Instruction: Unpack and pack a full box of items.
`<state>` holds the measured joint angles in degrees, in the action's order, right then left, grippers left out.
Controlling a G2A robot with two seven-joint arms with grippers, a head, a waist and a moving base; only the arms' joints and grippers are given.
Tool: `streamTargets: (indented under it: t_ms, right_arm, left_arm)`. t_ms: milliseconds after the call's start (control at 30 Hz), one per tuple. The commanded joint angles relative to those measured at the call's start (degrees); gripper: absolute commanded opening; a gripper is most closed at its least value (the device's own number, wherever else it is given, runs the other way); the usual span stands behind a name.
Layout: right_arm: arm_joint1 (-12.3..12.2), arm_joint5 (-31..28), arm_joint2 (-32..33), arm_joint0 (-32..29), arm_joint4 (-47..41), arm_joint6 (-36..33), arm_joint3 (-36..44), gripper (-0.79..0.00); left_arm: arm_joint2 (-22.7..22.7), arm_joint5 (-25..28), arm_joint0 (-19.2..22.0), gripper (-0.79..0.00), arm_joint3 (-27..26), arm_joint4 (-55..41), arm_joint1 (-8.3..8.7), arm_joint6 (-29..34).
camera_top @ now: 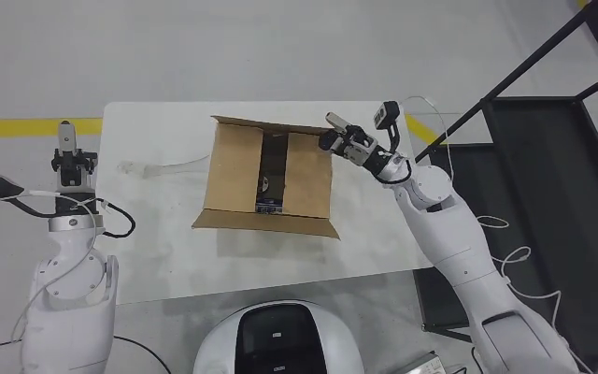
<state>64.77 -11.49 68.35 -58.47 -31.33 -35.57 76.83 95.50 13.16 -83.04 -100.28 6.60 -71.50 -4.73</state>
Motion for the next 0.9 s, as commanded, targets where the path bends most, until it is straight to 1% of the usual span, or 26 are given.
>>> streamTargets:
  t_ms: [0, 33, 100, 133, 233, 333, 367, 400, 433, 467, 500, 533, 567, 633, 667, 733, 833, 867]
  right_arm:
    - [0.37, -0.64, -0.95, 0.94, 1.28, 2.10, -0.72, -0.228]
    - [0.59, -1.22, -1.54, 1.59, 2.35, 3.20, -1.27, -0.222]
    - [1.23, -1.90, -2.79, 2.86, 2.48, 5.84, -2.90, -0.148]
    - [1.58, -2.02, -3.45, 3.62, 2.24, 7.03, -3.74, -0.163]
    - [2.50, -2.61, -5.44, 6.19, 4.21, 10.24, -6.91, -0.145]
    - [3.50, -2.96, -7.16, 8.49, 4.79, 13.15, -10.09, -0.163]
    - [3.81, -3.22, -7.66, 9.23, 5.18, 14.06, -11.06, -0.151]
    - [4.13, -3.26, -8.28, 9.90, 5.38, 14.47, -11.85, -0.225]
    - [4.45, -3.49, -8.75, 10.49, 5.71, 15.49, -12.60, -0.188]
    - [4.80, -3.31, -9.41, 10.88, 5.85, 16.30, -13.15, -0.120]
    - [5.08, -3.33, -9.99, 11.39, 6.69, 17.16, -13.61, -0.132]
    - [5.38, -3.43, -10.49, 11.74, 7.27, 18.23, -14.12, -0.080]
    - [5.73, -3.15, -10.95, 11.97, 7.07, 19.30, -14.66, -0.058]
    - [6.45, -2.20, -11.81, 12.58, 6.29, 21.19, -15.76, -0.062]
    - [6.77, -2.18, -12.37, 13.01, 6.90, 22.04, -16.38, -0.049]
    - [7.45, -2.35, -13.33, 13.75, 7.21, 23.33, -17.61, -0.049]
    - [8.63, -2.17, -14.80, 14.70, 6.76, 25.53, -19.67, 0.000]
    - [9.07, -2.24, -15.27, 15.00, 6.32, 26.24, -20.34, 0.000]
  left_arm:
    - [0.00, 0.00, 0.00, 0.000, 0.00, 0.00, 0.00, 0.00]
    - [0.00, 0.00, 0.00, 0.000, 0.00, 0.00, 0.00, 0.00]
    - [0.00, 0.00, 0.00, 0.000, 0.00, 0.00, 0.00, 0.00]
    - [0.00, 0.00, 0.00, 0.000, 0.00, 0.00, 0.00, 0.00]
    - [0.00, 0.00, 0.00, 0.000, 0.00, 0.00, 0.00, 0.00]
    - [0.00, 0.00, 0.00, 0.000, 0.00, 0.00, 0.00, 0.00]
    - [0.00, 0.00, 0.00, 0.000, 0.00, 0.00, 0.00, 0.00]
    - [0.00, 0.00, 0.00, 0.000, 0.00, 0.00, 0.00, 0.00]
    - [0.00, 0.00, 0.00, 0.000, 0.00, 0.00, 0.00, 0.00]
    - [0.00, 0.00, 0.00, 0.000, 0.00, 0.00, 0.00, 0.00]
    - [0.00, 0.00, 0.00, 0.000, 0.00, 0.00, 0.00, 0.00]
    - [0.00, 0.00, 0.00, 0.000, 0.00, 0.00, 0.00, 0.00]
    - [0.00, 0.00, 0.00, 0.000, 0.00, 0.00, 0.00, 0.00]
    - [0.00, 0.00, 0.00, 0.000, 0.00, 0.00, 0.00, 0.00]
    - [0.00, 0.00, 0.00, 0.000, 0.00, 0.00, 0.00, 0.00]
    - [0.00, 0.00, 0.00, 0.000, 0.00, 0.00, 0.00, 0.00]
    - [0.00, 0.00, 0.00, 0.000, 0.00, 0.00, 0.00, 0.00]
    - [0.00, 0.00, 0.00, 0.000, 0.00, 0.00, 0.00, 0.00]
